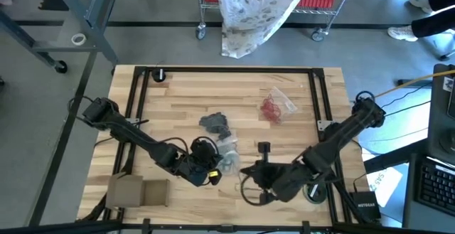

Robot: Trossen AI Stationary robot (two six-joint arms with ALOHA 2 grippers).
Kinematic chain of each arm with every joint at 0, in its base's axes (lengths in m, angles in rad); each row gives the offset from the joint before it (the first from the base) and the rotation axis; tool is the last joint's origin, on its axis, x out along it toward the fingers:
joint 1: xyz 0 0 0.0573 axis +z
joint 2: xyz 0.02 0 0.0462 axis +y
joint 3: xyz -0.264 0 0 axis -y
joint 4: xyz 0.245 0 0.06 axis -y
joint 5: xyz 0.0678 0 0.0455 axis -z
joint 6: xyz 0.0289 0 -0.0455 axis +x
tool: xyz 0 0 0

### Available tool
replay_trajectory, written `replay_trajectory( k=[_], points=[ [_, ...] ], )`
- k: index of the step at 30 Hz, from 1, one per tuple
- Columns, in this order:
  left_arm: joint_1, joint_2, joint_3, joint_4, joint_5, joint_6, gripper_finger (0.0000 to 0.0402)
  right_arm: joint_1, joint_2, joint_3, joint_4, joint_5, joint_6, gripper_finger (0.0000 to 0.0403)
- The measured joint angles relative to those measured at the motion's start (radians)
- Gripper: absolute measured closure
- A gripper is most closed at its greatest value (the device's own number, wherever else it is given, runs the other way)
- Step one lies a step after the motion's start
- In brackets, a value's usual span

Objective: Sort rubber bands
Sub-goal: Put the blue rubber band into the transparent zip lock bag

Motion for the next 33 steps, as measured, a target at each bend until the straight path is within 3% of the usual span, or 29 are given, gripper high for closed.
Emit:
replay_trajectory(
  k=[9,18,29,33],
  points=[
    [-0.001,0.010,0.000,0.148,0.020,0.013,0.0401,-0.049,0.000,0.036,0.025,-0.001,-0.087,0.0403],
    [0.019,0.005,0.000,0.138,0.020,0.009,0.0401,-0.055,0.002,-0.009,0.043,-0.033,0.037,0.0403],
    [0.042,0.004,0.000,0.128,0.022,0.022,0.0401,-0.045,0.024,-0.009,0.064,0.006,0.012,0.0403],
    [0.043,0.004,0.000,0.130,0.021,0.027,0.0401,-0.039,0.055,-0.009,0.108,-0.025,0.020,0.0403]
  ],
)
